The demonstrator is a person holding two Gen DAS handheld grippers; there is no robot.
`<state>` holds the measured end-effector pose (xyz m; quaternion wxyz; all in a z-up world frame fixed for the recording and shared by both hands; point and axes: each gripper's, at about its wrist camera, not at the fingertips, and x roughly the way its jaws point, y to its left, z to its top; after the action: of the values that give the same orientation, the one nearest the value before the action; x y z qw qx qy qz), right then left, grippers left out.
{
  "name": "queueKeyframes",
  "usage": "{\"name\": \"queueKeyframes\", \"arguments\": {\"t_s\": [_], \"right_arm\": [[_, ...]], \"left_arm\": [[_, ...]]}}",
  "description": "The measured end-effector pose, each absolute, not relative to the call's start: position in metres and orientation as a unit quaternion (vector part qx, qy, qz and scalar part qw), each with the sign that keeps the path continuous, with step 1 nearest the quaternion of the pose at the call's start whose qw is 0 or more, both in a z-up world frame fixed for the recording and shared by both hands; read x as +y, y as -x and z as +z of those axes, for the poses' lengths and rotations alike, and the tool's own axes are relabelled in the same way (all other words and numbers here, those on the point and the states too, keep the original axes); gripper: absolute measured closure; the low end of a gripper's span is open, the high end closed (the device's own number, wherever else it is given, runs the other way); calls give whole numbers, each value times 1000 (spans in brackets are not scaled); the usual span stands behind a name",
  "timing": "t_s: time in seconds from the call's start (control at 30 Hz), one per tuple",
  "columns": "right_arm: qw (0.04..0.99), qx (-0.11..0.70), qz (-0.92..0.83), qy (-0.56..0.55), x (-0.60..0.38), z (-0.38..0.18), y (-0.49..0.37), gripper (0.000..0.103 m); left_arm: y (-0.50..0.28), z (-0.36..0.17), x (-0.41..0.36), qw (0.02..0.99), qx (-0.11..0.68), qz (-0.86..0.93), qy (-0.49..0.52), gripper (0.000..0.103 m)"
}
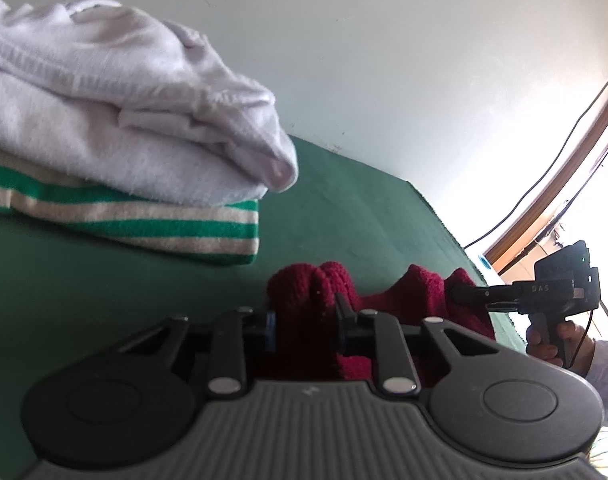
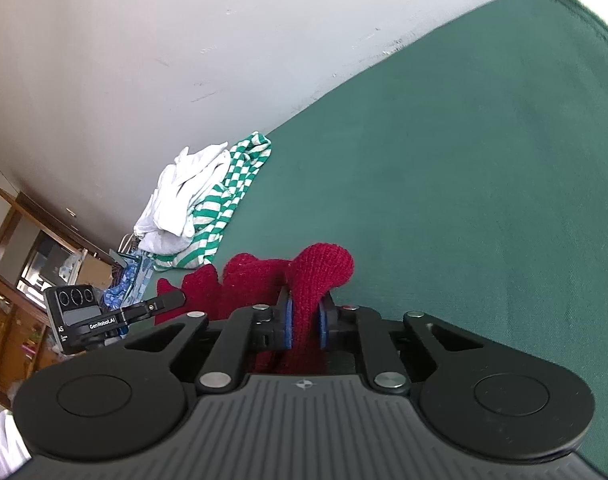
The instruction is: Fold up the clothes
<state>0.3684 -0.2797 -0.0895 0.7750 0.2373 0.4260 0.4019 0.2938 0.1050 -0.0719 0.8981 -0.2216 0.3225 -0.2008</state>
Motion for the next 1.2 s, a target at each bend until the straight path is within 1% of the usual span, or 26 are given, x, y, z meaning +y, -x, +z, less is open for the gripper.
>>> {"name": "queueKeyframes", "arguments": {"t_s": [0.07, 0.3, 0.63, 0.7, 0.83, 1.07, 1.2], "right_arm": [[770, 418, 414, -248, -281, -81, -368, 91], [766, 399, 447, -235, -279, -45, -355, 91], [763, 372, 476, -229, -280, -1, -313, 91], [763, 368, 480, -226, -282, 5, -303, 91], [761, 360, 488, -230, -289, 13, -286, 91], [743, 355, 516, -234, -307, 22, -252, 91], [729, 362, 534, -229, -317, 25, -231, 91]], "left_arm": [[-293, -67, 106, 897, 319, -207, 225, 81], [-282, -39, 105, 898, 300, -226, 228, 81], [-226, 4, 107, 908, 270, -248, 205, 81], [-213, 15, 116, 909, 264, -252, 201, 81], [-189, 25, 110, 911, 253, -263, 194, 81], [-135, 37, 104, 904, 236, -295, 201, 81], [-107, 37, 94, 897, 241, -313, 198, 81]]}}
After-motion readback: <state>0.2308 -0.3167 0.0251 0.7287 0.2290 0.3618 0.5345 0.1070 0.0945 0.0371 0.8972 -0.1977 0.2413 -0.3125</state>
